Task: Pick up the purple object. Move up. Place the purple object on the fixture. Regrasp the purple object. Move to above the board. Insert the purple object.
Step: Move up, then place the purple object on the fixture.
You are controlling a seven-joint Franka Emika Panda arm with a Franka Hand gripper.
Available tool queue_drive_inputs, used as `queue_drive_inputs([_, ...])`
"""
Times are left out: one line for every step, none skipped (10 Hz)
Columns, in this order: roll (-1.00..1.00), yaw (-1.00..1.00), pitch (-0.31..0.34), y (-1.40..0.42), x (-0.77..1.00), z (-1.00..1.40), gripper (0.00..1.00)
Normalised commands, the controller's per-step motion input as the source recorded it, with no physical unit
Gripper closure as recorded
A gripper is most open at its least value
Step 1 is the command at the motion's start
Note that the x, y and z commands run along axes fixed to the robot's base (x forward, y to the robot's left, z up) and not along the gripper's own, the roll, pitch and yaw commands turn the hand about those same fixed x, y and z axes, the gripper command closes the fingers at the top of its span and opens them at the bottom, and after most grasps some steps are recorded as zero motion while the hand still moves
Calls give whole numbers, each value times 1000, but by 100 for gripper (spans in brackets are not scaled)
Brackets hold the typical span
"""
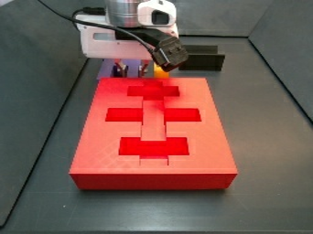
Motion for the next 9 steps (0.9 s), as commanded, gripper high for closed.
queue_drive_inputs([1,38,15,-27,-24,833,100])
queue_drive_inputs([8,45,55,-17,-78,557,100])
queue_drive_inputs([5,38,42,-16,-54,355,100])
queue_drive_inputs([0,0,0,-23,0,0,100])
queue_drive_inputs([-114,-103,0,71,320,20,100])
queue_drive_inputs([-246,-83,0,337,940,363,100])
queue_drive_inputs([-31,0,169,280,1000,140,100])
queue_drive_inputs([0,-43,77,163,1000,77,100])
queue_drive_inputs([-97,-120,0,180,1000,171,100])
